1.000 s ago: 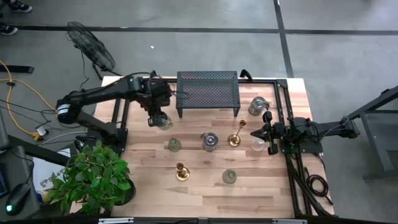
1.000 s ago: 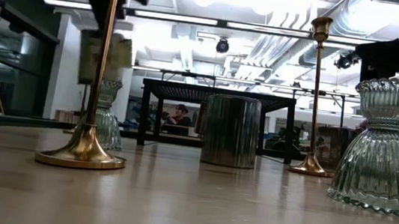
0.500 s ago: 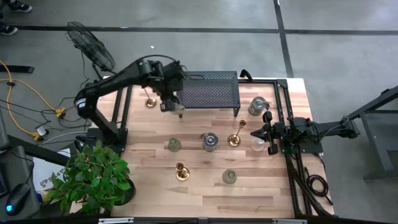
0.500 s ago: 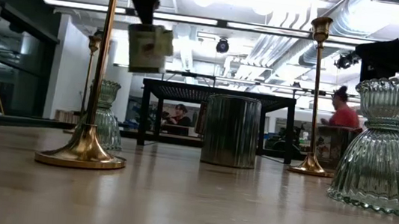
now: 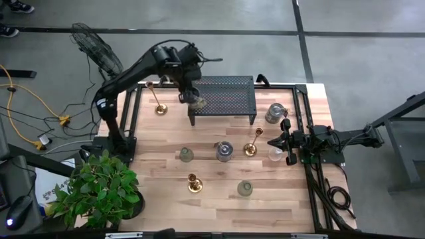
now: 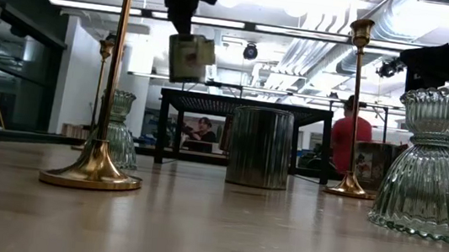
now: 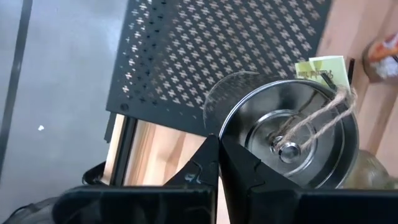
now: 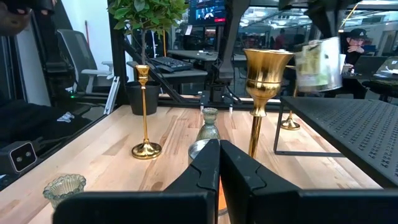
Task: Stock candles on shelf
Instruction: Put the bottom left silver scented candle on the shelf
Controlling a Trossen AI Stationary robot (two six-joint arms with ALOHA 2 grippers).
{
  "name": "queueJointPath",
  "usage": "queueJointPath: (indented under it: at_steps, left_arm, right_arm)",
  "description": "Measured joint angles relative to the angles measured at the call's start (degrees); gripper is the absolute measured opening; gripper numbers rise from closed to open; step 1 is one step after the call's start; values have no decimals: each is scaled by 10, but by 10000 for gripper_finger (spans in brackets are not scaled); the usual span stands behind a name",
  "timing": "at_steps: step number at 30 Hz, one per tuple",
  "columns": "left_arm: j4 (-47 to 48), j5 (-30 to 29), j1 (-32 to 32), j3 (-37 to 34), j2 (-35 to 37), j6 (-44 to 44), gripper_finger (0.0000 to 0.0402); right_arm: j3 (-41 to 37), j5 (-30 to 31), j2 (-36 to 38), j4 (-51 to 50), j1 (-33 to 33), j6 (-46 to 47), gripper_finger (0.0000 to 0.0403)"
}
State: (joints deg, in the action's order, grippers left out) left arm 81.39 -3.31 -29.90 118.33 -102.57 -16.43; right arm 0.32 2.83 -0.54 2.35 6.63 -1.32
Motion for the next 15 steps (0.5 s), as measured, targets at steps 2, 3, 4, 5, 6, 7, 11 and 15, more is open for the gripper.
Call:
queueJointPath:
  at_steps: [2, 3, 4, 5, 6, 7, 11, 15]
  left_arm:
    - [-4, 8, -10, 9, -13, 2, 0]
    - [-4, 11, -14, 12, -19, 2, 0]
    - [-5, 11, -17, 15, -25, 2, 0]
    - [-6, 10, -18, 19, -30, 2, 0]
    - [-9, 6, -21, 22, -34, 2, 0]
    - [-12, 3, -25, 25, -38, 2, 0]
    - [-19, -1, -33, 48, -59, 1, 0]
    - [-32, -6, -41, 72, -77, -3, 0]
  right_arm:
    - [0, 0, 0, 0, 0, 0, 3]
    - [0, 0, 0, 0, 0, 0, 3]
    - [0, 0, 0, 0, 0, 0, 3]
    - [0, 0, 0, 0, 0, 0, 3]
    - [0, 0, 0, 0, 0, 0, 3]
    - [0, 0, 0, 0, 0, 0, 3]
    - [0, 0, 0, 0, 0, 0, 3]
    - [0, 0, 0, 0, 0, 0, 3]
